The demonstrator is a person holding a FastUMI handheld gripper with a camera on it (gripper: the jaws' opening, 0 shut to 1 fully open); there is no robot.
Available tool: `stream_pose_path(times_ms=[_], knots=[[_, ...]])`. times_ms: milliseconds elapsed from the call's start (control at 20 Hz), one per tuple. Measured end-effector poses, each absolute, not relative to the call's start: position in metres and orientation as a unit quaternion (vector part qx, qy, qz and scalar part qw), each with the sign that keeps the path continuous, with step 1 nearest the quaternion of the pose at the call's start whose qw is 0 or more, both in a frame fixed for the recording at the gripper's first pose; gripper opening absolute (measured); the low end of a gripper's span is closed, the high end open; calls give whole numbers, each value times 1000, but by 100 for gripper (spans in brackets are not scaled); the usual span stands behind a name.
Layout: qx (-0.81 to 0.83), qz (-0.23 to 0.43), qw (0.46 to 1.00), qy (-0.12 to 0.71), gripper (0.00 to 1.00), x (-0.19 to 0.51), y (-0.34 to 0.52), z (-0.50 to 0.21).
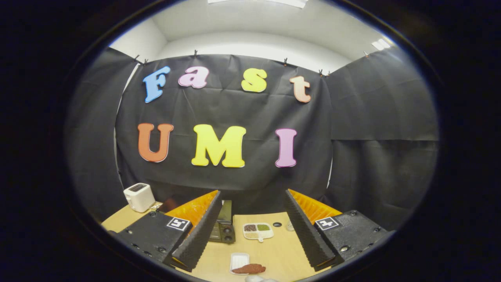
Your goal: Open the toaster oven, put the food inside, and close the toaster oven door.
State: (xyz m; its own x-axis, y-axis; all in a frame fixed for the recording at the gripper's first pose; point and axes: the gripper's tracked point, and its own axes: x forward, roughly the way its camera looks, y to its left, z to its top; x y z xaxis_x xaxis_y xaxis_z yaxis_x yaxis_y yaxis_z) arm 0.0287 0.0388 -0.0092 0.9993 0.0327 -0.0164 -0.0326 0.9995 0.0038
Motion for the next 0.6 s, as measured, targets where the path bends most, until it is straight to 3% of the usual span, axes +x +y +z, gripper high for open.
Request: stream_pose_path(times_ms=[600], knots=[[-5,62,996,62,100,103,134,-81]])
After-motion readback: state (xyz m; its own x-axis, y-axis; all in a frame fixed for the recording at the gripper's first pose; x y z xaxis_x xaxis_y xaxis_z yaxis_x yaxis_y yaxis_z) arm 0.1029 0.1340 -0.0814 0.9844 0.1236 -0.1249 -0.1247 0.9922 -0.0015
